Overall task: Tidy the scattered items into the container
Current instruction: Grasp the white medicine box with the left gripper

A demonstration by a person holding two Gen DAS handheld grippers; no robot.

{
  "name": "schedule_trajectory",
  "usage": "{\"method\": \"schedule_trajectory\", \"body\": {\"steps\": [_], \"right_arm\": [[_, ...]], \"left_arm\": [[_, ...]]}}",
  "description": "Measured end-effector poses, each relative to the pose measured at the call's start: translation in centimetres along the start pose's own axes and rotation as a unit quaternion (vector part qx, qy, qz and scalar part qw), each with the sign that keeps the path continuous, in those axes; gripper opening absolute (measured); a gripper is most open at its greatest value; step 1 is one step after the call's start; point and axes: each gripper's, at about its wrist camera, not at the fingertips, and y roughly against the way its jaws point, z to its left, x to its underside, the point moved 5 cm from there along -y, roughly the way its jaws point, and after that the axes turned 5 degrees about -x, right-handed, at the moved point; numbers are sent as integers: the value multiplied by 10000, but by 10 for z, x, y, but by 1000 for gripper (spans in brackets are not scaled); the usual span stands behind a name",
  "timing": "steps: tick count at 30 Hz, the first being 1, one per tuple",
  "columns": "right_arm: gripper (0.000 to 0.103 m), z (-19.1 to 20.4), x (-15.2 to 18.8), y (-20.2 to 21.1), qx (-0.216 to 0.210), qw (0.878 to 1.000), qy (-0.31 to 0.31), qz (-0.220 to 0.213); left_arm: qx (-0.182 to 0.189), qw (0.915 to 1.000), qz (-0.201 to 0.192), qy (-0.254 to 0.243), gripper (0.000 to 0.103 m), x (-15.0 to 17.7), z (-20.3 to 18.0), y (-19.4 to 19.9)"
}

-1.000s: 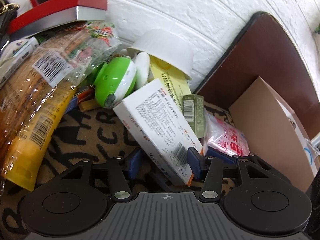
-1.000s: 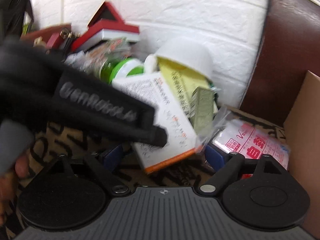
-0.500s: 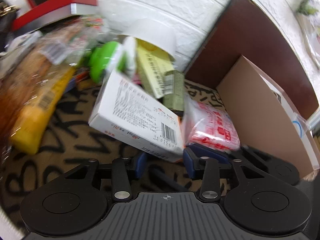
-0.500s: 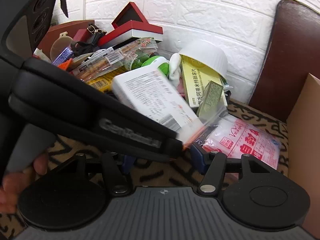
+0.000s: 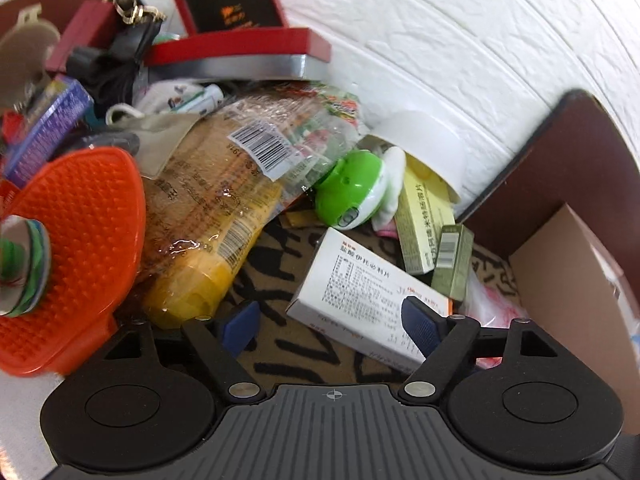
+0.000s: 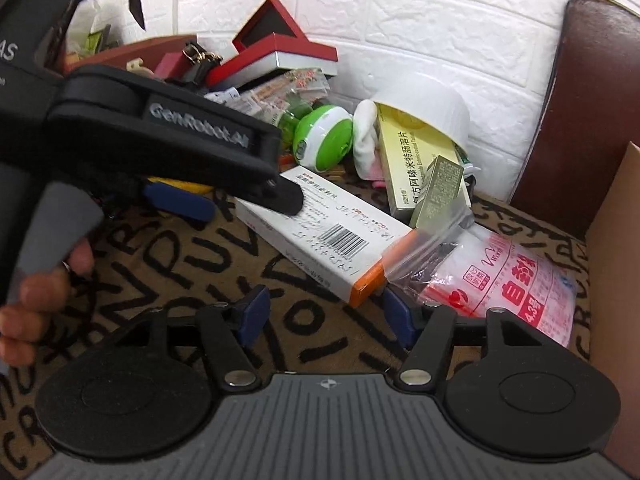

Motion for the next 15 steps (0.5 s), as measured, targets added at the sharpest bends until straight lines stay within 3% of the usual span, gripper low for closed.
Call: {"method": "schedule_trajectory", "body": {"steps": [7,11,15], "right_arm": [[71,-11,-8,-13,-26,9998,-192,-8],[64,-12,-6,-8,19,9998,-216,-15],[63,-8,-1,1,56,9997,-224,34]], "left_arm": [[-18,9972,153,-736,89,3,-26,-14],[-256,9920,111,-1232,83,14,-32,-11],[-300,9911,178,-1285,82,25,-37,0]]}}
